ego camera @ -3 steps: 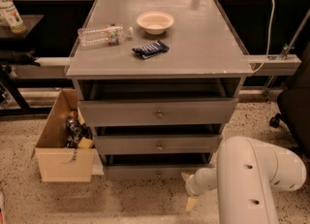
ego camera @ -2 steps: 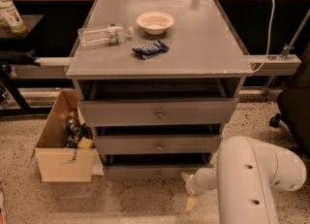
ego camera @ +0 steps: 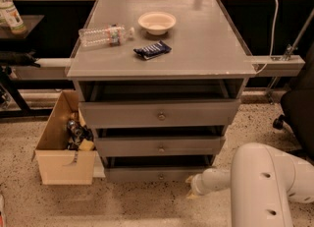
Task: Close bottom drawer
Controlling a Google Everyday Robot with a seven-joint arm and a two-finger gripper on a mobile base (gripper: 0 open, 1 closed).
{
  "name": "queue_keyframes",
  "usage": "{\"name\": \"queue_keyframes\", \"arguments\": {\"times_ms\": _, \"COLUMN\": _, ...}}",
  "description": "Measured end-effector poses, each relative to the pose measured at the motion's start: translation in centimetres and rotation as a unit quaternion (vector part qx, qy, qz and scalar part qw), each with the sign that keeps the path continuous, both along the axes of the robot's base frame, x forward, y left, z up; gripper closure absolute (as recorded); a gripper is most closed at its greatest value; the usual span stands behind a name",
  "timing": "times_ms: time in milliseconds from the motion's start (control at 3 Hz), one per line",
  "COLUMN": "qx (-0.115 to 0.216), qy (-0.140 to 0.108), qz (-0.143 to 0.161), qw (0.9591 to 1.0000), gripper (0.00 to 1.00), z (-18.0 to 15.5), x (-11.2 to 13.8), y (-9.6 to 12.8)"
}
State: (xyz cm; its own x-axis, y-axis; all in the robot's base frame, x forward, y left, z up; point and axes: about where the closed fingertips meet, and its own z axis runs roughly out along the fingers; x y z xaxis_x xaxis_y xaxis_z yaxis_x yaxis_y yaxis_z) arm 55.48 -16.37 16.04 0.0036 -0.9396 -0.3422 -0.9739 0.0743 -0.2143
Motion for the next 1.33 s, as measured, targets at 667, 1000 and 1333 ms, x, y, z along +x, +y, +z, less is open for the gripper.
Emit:
{"name": "queue_keyframes", "arguments": {"times_ms": 667, "qx": 0.012, "qy": 0.004, "qz": -0.015, "qw": 0.9998, "gripper": 0.63, "z": 0.2, "x": 2.4, "y": -1.2}}
{"name": "queue_keyframes", "arguments": {"times_ms": 1000, "qx": 0.012, "qy": 0.004, "qz": -0.015, "qw": 0.9998, "gripper": 0.40, "z": 0.2, "x": 2.4, "y": -1.2}}
{"name": "queue_keyframes", "arguments": {"times_ms": 1333, "qx": 0.012, "qy": 0.004, "qz": -0.015, "qw": 0.9998, "gripper": 0.16, "z": 0.2, "x": 2.4, "y": -1.2}}
